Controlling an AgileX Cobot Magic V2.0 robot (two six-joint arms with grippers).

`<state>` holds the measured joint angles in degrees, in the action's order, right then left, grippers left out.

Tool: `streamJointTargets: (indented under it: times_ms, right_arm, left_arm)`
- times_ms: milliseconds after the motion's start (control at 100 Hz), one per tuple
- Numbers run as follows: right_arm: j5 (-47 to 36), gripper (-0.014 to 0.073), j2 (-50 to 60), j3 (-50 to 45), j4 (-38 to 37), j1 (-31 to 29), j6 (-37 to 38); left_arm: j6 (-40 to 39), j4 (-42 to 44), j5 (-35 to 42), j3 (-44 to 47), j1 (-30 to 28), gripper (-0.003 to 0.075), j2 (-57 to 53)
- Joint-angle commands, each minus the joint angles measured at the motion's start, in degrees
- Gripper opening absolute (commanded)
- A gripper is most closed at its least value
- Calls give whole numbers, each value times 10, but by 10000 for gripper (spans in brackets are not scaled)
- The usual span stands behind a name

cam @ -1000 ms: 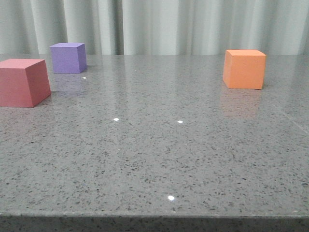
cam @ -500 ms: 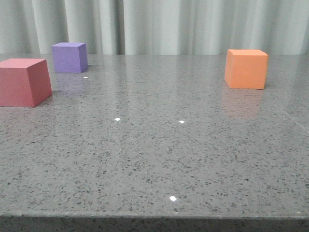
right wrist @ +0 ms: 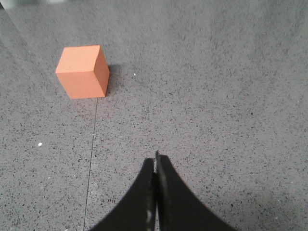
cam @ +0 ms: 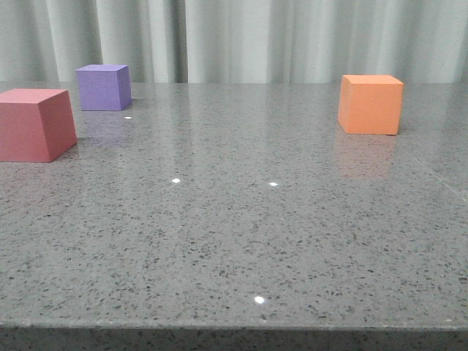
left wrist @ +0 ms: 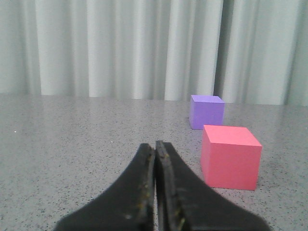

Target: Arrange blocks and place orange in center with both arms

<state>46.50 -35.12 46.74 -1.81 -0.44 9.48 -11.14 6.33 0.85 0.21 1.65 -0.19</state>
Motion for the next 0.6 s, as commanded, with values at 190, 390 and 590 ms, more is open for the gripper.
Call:
streamJointTargets:
  times_ms: [190, 390, 590]
  right_arm:
    - [-11, -97, -102, 49, -7, -1, -4]
    - [17, 206, -128, 49, -7, -1, -4]
    - [24, 624, -129, 49, -7, -1, -4]
  left_arm:
    - [-1, 0, 43, 24, -1, -20, -21]
    - [-1, 0, 43, 24, -1, -20, -21]
    - [-1, 0, 43, 24, -1, -20, -21]
